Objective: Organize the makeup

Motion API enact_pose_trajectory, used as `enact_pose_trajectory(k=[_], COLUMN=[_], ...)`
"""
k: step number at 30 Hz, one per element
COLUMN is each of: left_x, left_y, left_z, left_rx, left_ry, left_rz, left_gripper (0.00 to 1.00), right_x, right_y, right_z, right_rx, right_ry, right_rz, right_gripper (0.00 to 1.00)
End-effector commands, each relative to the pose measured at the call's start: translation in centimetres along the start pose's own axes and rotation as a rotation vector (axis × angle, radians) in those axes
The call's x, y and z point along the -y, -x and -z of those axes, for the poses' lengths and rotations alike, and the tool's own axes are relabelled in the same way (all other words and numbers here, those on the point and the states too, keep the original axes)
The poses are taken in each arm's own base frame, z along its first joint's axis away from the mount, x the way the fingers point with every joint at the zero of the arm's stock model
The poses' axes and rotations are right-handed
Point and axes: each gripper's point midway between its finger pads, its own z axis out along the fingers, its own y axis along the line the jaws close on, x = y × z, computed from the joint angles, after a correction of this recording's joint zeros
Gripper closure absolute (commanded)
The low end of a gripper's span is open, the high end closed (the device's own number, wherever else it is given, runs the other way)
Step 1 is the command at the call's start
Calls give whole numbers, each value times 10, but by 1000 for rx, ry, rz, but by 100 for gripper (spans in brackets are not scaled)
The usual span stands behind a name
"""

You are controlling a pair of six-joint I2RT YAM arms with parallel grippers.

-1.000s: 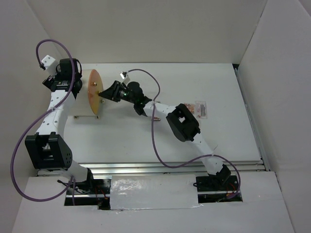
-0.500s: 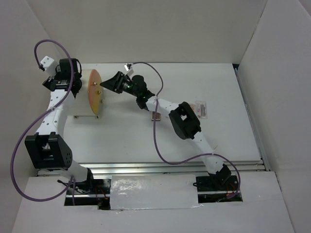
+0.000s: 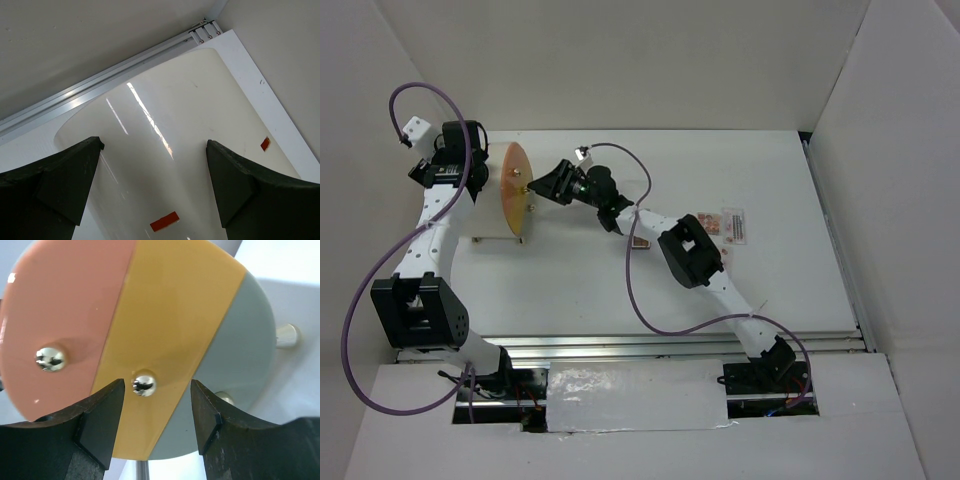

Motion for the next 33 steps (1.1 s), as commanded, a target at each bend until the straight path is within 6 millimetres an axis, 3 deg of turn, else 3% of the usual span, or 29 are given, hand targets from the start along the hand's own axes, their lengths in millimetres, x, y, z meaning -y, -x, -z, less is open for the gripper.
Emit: enact_pose_trajectory(k=[1, 8, 17, 24, 28, 33], left_x=[6, 6, 4, 4, 4, 4], left_y=[-19, -20, -17, -17, -18, -17], left_z=[4, 6, 11, 13, 13, 13], left_rx=[-68, -63, -44, -39, -42, -38], left_ry=[-34, -27, -16, -15, -11, -9], left_rz=[8, -2, -3, 0, 0, 3], left_gripper=[1, 1, 1, 1, 1, 0], right_x=[-26, -19, -30, -16, -21, -15], right_y=[9, 7, -4, -14, -14, -19], right_z=[-8, -15, -21, -19, -18, -10], right_rx=[22, 19, 5, -8, -14, -22], right_ry=[71, 63, 74, 40, 55, 34], right_rz=[4, -33, -53, -72, -76, -83], right_gripper=[37, 39, 45, 48, 57, 57])
